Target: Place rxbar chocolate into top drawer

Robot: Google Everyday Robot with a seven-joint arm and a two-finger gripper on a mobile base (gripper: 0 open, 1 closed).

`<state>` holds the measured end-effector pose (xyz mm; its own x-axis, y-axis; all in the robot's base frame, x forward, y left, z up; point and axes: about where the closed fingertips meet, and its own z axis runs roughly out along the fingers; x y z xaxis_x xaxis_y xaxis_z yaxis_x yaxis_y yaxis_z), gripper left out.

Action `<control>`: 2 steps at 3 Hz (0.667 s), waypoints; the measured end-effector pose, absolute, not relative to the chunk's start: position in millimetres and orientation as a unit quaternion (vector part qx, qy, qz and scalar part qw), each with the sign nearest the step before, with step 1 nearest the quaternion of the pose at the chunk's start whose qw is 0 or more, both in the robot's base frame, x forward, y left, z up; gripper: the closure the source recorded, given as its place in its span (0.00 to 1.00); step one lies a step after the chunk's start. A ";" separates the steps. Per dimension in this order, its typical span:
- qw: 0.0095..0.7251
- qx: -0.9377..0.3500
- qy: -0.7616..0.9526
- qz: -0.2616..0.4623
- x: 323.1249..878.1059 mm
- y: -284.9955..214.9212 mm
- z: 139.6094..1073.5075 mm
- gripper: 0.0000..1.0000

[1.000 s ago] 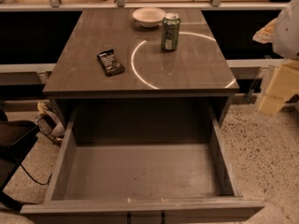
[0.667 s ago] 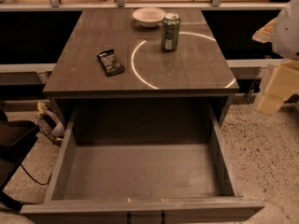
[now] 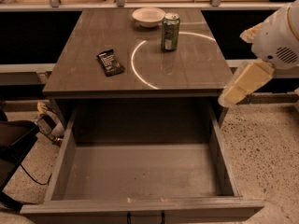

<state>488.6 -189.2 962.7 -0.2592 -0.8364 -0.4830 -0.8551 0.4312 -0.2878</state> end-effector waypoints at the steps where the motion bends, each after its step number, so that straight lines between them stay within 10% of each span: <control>1: 0.355 -0.464 0.807 0.081 492.9 -167.6 945.8 0.00; 2: 0.444 -0.401 0.791 0.131 517.5 -140.9 944.2 0.00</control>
Offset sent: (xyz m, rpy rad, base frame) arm 0.1026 0.0403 0.0123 0.6686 -0.4365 -0.3015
